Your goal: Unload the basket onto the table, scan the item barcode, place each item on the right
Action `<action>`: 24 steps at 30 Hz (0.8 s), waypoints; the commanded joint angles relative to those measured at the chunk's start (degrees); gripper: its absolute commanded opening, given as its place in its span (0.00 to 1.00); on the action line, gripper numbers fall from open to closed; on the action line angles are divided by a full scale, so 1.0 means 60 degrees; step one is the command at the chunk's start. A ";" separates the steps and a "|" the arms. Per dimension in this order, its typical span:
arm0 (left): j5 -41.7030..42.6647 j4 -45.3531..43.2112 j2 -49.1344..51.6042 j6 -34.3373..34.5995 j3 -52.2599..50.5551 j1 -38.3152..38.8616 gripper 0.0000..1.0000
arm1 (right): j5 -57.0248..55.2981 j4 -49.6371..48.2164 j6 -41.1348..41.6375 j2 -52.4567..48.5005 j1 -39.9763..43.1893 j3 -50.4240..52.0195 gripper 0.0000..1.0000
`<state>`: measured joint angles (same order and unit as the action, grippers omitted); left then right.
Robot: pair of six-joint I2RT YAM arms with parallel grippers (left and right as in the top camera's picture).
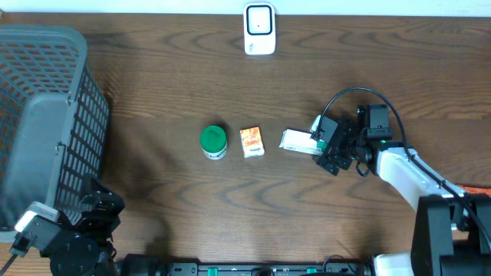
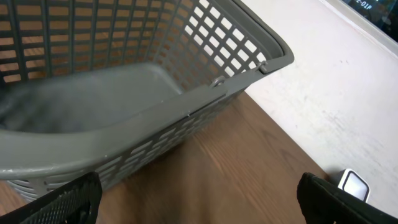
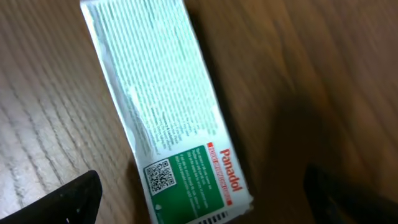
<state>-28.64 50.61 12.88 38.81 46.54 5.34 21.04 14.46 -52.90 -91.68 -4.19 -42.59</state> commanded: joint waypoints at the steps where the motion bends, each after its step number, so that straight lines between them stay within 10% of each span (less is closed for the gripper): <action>1: -0.0058 -0.0007 -0.0022 0.0011 -0.0015 -0.0033 0.98 | 0.0080 -0.0018 0.0095 -0.0463 0.0076 0.0044 0.99; 10: -0.0055 -0.0007 -0.0022 0.0011 -0.0015 -0.0033 0.98 | 0.0339 -0.0499 0.0095 -0.1104 0.0076 0.0044 0.98; 24: -0.0058 -0.0007 -0.0022 0.0011 -0.0015 -0.0033 0.98 | 0.0601 -0.0474 0.0102 -0.1443 0.0073 0.0047 0.41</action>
<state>-28.64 50.61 12.88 38.81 46.54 5.34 27.16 11.07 -51.70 -98.37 -4.19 -42.76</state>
